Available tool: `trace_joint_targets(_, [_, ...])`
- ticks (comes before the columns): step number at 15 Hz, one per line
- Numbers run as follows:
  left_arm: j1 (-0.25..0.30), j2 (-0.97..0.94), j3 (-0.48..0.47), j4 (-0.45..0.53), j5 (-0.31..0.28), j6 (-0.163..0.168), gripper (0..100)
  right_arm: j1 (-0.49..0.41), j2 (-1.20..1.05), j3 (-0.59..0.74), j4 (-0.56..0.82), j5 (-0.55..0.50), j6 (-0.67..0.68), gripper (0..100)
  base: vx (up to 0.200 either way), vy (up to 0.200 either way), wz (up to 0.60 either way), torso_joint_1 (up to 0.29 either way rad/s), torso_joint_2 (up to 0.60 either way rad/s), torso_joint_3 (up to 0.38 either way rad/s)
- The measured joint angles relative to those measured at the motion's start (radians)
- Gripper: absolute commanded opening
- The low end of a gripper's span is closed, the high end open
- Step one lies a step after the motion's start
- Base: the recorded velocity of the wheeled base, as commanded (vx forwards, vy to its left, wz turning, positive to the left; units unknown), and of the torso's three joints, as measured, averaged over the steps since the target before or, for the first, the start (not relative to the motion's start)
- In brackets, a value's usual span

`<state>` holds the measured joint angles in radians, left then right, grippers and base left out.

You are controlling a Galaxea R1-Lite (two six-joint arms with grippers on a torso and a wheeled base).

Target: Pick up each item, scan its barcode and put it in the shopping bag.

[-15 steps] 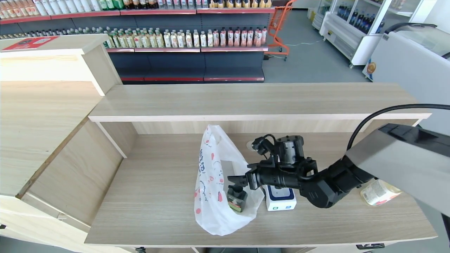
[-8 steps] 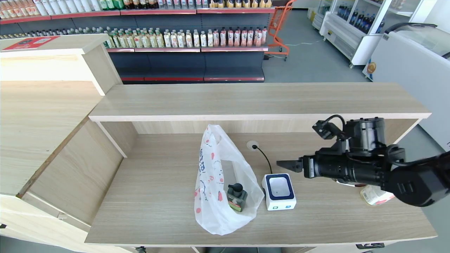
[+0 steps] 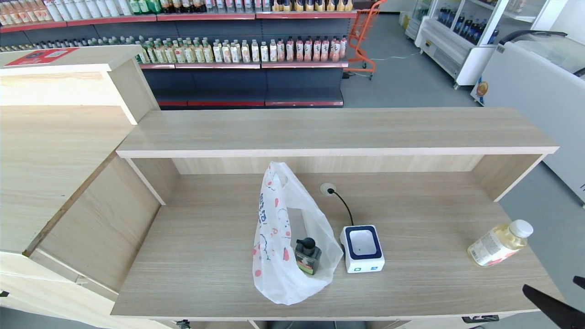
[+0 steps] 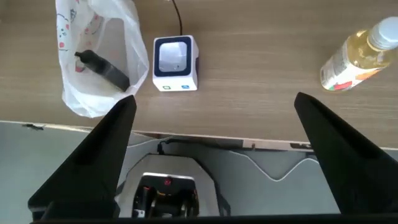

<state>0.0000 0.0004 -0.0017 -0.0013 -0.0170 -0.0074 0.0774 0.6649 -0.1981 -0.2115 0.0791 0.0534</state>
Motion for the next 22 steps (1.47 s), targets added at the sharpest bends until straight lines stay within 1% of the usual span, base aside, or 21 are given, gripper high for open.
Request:
trace_joint_targets(2, [0.0, 0.0, 0.0, 0.0, 0.0, 0.0, 100, -0.019, -0.265, 0.086, 0.115, -0.039, -0.023, 100, 0.0, 0.0, 0.0, 0.0, 0.0, 0.0])
trace_joint_targets(4, [0.0, 0.0, 0.0, 0.0, 0.0, 0.0, 100, -0.039, -0.455, 0.164, 0.22, -0.076, -0.044, 100, 0.0, 0.0, 0.0, 0.0, 0.0, 0.0])
trace_joint_targets(7, [0.0, 0.0, 0.0, 0.0, 0.0, 0.0, 100, -0.065, -0.594, 0.191, 0.221, -0.079, -0.048, 100, 0.0, 0.0, 0.0, 0.0, 0.0, 0.0])
trace_joint_targets(11, [0.0, 0.0, 0.0, 0.0, 0.0, -0.001, 100, -0.075, -0.658, 0.194, 0.218, -0.079, -0.04, 100, 0.0, 0.0, 0.0, 0.0, 0.0, 0.0])
trace_joint_targets(16, [0.0, 0.0, 0.0, 0.0, 0.001, -0.004, 100, -0.077, -0.669, 0.195, 0.219, -0.08, -0.038, 100, -0.2, -0.2, 0.0, 0.006, 0.0, 0.002])
trace_joint_targets(20, [0.002, 0.0, 0.0, 0.0, 0.0, 0.001, 100, -0.075, -0.669, 0.195, 0.22, -0.08, -0.038, 100, -0.2, -0.2, 0.0, 0.0, 0.0, 0.004])
trace_joint_targets(22, [-0.001, 0.0, 0.0, 0.0, 0.0, -0.001, 100, -0.077, -0.669, 0.195, 0.22, -0.08, -0.038, 100, 0.0, 0.0, 0.0, 0.0, 0.0, 0.0])
